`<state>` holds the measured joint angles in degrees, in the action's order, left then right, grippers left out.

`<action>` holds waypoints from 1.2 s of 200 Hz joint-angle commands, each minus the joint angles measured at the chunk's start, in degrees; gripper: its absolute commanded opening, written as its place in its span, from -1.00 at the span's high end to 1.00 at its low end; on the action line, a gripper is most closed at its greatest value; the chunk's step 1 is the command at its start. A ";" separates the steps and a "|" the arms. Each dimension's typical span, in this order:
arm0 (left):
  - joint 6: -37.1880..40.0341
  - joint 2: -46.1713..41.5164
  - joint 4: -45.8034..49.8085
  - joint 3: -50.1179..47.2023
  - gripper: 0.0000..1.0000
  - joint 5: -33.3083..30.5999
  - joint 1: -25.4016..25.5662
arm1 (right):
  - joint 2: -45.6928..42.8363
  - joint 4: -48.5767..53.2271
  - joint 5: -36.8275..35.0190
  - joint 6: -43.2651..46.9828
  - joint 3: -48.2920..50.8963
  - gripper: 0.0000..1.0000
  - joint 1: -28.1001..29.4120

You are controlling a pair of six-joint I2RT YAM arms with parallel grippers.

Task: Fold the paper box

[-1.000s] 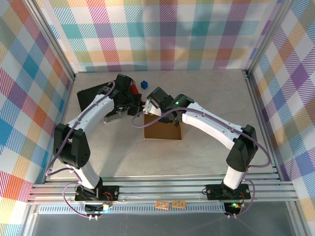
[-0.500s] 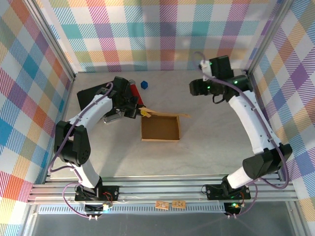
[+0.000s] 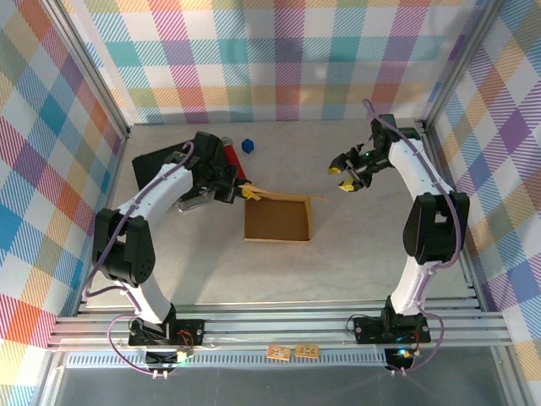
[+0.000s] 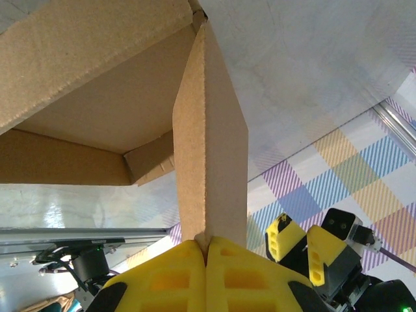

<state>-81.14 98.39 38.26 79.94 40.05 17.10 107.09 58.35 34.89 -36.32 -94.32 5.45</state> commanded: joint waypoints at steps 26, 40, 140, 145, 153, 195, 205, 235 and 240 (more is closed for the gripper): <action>0.28 -1.73 -1.26 -0.42 1.00 1.83 -0.40 | -1.09 -2.81 5.75 -3.67 5.10 -0.05 2.60; 0.28 -1.55 -1.22 -0.23 1.00 1.85 -0.40 | -0.96 -3.78 5.52 -3.76 6.27 -0.05 3.27; -0.77 -0.55 -5.00 -3.16 1.00 1.61 -0.32 | -1.22 -7.98 7.42 -7.50 9.94 0.04 7.63; -0.85 -0.41 -5.36 -3.29 1.00 1.52 -0.32 | -1.38 -8.18 7.53 -7.90 10.16 0.03 7.79; -1.07 -0.41 -6.24 -3.78 1.00 1.34 -0.28 | -1.77 -8.71 7.96 -8.48 10.79 0.03 7.94; -5.68 -0.63 -14.50 -9.14 1.00 1.84 -0.44 | -3.00 -4.27 3.12 -5.84 10.78 0.02 8.14; -6.66 -0.89 -15.24 -9.58 1.00 1.96 -0.49 | -3.20 -3.07 1.78 -4.68 10.57 0.02 7.76; -6.21 -1.27 -12.86 -6.24 1.00 2.28 -0.67 | -2.55 0.57 -0.42 -0.80 7.58 0.00 6.27; -5.79 -1.27 -11.98 -5.37 1.00 2.39 -0.60 | -2.29 1.26 -0.69 -0.08 6.74 0.00 6.09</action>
<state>-85.56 98.39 25.71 71.22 42.92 17.08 105.91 53.23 36.25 -40.75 -84.12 12.45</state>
